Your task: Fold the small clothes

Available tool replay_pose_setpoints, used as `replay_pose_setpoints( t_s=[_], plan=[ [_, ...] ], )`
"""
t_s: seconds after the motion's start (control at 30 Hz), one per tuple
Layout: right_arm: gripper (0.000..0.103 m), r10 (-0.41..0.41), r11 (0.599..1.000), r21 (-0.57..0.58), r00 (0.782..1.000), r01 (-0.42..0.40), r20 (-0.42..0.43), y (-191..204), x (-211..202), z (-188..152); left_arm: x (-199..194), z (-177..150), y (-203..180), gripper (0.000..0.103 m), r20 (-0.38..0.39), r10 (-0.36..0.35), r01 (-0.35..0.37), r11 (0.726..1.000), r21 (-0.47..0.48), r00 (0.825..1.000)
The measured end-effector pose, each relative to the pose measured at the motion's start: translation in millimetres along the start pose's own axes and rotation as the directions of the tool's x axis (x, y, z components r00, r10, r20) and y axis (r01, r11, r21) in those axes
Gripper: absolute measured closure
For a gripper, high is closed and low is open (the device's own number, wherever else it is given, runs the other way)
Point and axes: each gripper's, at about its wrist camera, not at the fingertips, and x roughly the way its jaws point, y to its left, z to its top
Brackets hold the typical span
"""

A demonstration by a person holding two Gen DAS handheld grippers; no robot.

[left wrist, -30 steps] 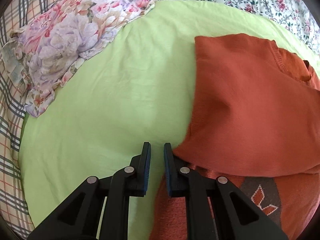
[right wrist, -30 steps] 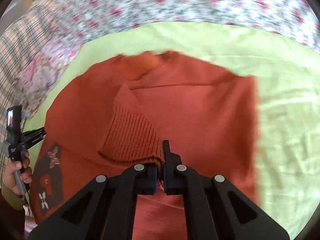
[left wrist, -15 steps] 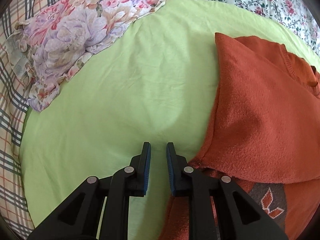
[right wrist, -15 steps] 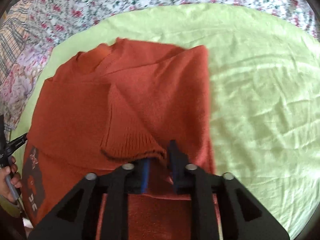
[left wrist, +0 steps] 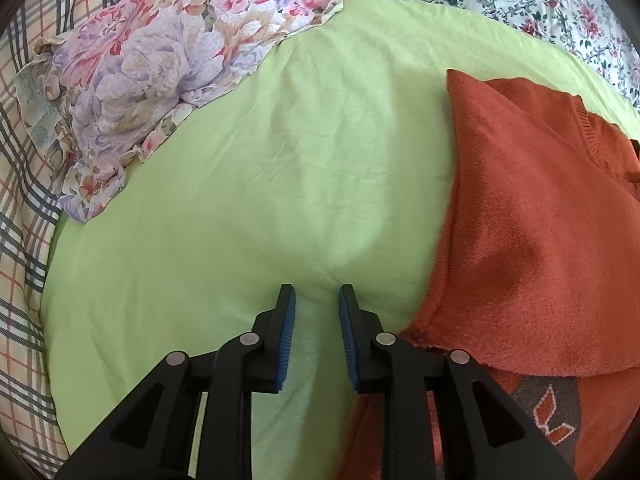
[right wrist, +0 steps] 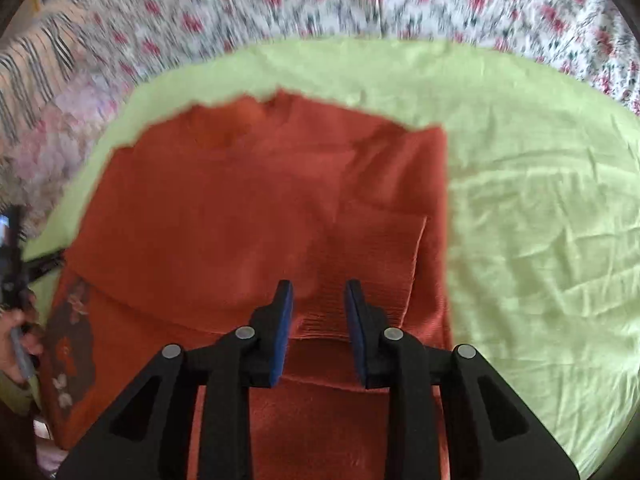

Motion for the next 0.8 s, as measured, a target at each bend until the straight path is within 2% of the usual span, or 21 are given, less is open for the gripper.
replay_pose_setpoints(
  t_s=[0.13,0.2,0.3,0.37,0.7,0.8],
  plan=[
    [0.074,0.022,1.0,0.011,1.0,-0.022,0.021,0.9,-11.2,-4.2,-8.5,-5.3,3.8,0.078,-0.014,-0.016,0.016,1.0,0.01,1.0],
    [0.072,0.052,0.999,-0.001,0.998,-0.052,0.045,4.5,-26.0,-8.0,-15.8,-14.8,3.2,0.078,-0.024,-0.025,0.026,0.999,0.033,0.999],
    [0.065,0.057,0.998,-0.022,0.997,-0.056,0.055,12.3,-43.8,-20.4,-28.2,-31.0,4.0,0.077,-0.029,-0.033,0.035,0.997,0.067,0.999],
    [0.065,0.067,0.997,-0.033,0.997,-0.065,0.049,17.5,-52.8,-31.6,-39.4,-46.4,7.0,0.073,-0.029,-0.033,0.036,0.995,0.096,0.999],
    [0.06,0.099,0.991,-0.087,0.995,-0.098,0.007,27.6,-90.5,-113.4,-80.5,-133.4,36.7,0.055,-0.073,-0.015,0.029,0.98,0.197,0.997],
    [0.06,0.101,0.991,-0.083,0.995,-0.101,-0.001,25.8,-100.1,-134.4,-89.7,-158.3,49.5,0.055,-0.101,-0.052,0.07,0.979,0.189,0.994]
  ],
)
